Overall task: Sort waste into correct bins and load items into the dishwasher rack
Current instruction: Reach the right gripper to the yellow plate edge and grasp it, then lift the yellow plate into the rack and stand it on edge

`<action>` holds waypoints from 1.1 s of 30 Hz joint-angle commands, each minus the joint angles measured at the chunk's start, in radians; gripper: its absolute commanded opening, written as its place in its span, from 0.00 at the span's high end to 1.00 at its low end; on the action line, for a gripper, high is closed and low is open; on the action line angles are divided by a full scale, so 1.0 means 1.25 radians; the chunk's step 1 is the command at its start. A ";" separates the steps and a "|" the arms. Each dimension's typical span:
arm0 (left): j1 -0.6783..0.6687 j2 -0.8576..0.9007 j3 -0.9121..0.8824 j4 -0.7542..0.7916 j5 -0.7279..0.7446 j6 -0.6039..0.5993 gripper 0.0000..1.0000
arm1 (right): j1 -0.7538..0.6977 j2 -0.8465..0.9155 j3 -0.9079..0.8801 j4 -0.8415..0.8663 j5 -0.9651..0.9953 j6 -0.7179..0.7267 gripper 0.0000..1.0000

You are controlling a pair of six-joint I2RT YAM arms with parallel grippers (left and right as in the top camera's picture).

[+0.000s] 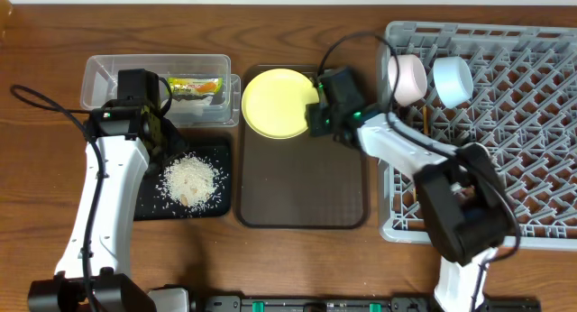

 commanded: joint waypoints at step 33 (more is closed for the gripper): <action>0.002 -0.003 0.001 -0.007 -0.004 -0.007 0.33 | -0.194 -0.519 0.009 -0.414 0.502 -0.228 0.99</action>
